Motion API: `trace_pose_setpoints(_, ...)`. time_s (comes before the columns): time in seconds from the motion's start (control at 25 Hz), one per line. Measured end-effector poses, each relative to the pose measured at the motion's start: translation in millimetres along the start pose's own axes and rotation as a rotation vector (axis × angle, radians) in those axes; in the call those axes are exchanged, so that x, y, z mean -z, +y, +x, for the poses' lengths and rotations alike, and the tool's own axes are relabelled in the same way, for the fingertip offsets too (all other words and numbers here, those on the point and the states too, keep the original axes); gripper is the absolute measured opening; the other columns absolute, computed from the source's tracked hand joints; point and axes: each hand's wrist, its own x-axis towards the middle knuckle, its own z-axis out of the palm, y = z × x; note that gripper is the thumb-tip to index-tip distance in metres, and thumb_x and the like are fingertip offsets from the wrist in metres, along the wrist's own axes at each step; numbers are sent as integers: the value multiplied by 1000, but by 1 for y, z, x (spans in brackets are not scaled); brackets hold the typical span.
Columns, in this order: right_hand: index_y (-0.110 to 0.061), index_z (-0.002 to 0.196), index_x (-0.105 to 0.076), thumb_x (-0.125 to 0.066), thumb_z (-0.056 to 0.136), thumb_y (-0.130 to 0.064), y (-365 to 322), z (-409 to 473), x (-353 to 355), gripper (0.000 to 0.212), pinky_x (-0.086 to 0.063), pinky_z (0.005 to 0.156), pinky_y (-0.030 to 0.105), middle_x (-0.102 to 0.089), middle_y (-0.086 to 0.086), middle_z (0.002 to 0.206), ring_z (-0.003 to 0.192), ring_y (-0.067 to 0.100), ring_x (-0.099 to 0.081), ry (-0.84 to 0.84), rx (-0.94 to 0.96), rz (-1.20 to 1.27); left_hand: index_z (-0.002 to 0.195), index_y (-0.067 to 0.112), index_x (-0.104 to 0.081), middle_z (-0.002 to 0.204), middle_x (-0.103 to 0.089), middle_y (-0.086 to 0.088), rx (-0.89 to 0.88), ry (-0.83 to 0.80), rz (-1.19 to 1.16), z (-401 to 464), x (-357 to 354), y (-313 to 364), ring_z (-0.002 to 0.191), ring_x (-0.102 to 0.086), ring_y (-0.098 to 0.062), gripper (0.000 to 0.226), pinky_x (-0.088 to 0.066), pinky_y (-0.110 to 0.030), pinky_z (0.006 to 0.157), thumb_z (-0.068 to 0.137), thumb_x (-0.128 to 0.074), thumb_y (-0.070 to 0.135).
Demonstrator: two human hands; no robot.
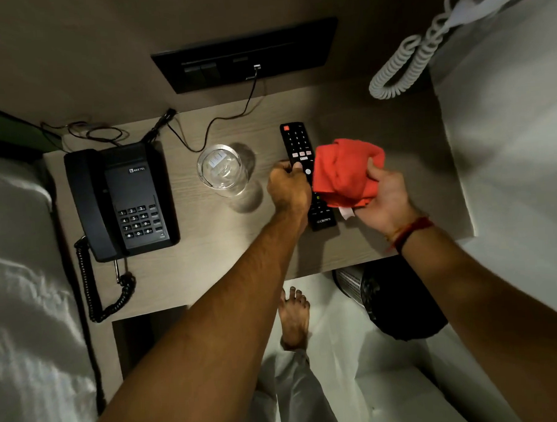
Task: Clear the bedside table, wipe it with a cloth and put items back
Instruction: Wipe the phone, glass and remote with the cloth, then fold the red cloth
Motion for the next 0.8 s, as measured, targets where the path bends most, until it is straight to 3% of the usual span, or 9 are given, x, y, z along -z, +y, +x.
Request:
trace_pose_setpoints(0.12, -11, 142, -51, -44, 106, -31, 6, 16, -14, 42, -63, 66, 46, -68, 18, 128, 98, 33, -72, -21, 19, -80, 103, 7, -68, 107, -74, -13, -14, 64, 44, 6, -4, 1, 91, -68, -24, 11, -54, -30, 75, 99, -61, 13)
trace_pose_setpoints(0.24, -10, 131, -58, -46, 107, -27, 5, 17, -20, 32, -60, 75, 43, -71, 16, 117, 100, 32, -71, 9, 54, -114, 99, 10, -67, 101, -75, -11, -32, 73, 143, 15, -5, 2, 95, -71, -30, 7, -61, -42, 82, 94, -61, 11)
trace_pose_setpoints(0.32, -11, 127, -60, -51, 105, -28, 4, 15, -19, 30, -59, 85, 48, -69, 19, 127, 113, 38, -68, 36, 95, -159, 100, 8, -69, 100, -75, -12, -22, 43, 241, 20, -4, 1, 95, -71, -31, 13, -62, -45, 82, 91, -60, 10)
trace_pose_setpoints(0.44, -16, 109, -68, -61, 96, -40, -1, -1, -14, 28, -56, 92, 63, -70, 21, 126, 112, 40, -69, 115, 187, -260, 106, 7, -71, 110, -73, -15, -40, 51, 349, 17, 7, 5, 106, -70, -35, 23, -60, -48, 90, 88, -58, 15)
trace_pose_setpoints(0.52, -15, 106, -70, -64, 92, -45, -1, -28, -7, 33, -60, 86, 61, -74, 17, 118, 102, 34, -73, 180, 279, -296, 113, 6, -69, 122, -67, -16, -226, 105, 545, -5, 15, 15, 116, -62, -32, 24, -52, -45, 102, 97, -57, 19)
trace_pose_setpoints(0.56, -14, 109, -69, -62, 97, -41, -1, -48, -3, 30, -65, 76, 48, -75, 14, 112, 91, 26, -75, 191, 331, -295, 111, 7, -69, 120, -67, -16, -362, 61, 533, -22, 18, 20, 115, -62, -30, 24, -50, -46, 103, 100, -57, 23)
trace_pose_setpoints(0.64, -10, 116, -68, -57, 102, -34, 6, -90, 10, 30, -59, 55, 25, -75, 11, 104, 75, 14, -73, 207, 407, -273, 106, 11, -72, 113, -74, -15, -370, -280, 220, -65, 21, 33, 110, -69, -30, 29, -55, -47, 100, 98, -61, 38)
trace_pose_setpoints(0.72, -8, 117, -70, -58, 102, -28, 17, -142, 33, 27, -61, 62, 30, -76, 15, 107, 84, 23, -76, 166, 484, -114, 114, 10, -74, 117, -76, -16, -127, -765, -21, -120, 19, 44, 110, -72, -31, 34, -57, -44, 101, 96, -67, 38)
trace_pose_setpoints(0.8, -10, 113, -71, -59, 101, -21, 27, -200, 61, 20, -63, 78, 42, -75, 19, 110, 96, 32, -74, 160, 558, 61, 120, 3, -72, 117, -76, -17, -58, -988, 42, -173, 17, 48, 100, -74, -26, 33, -59, -40, 96, 94, -72, 24)
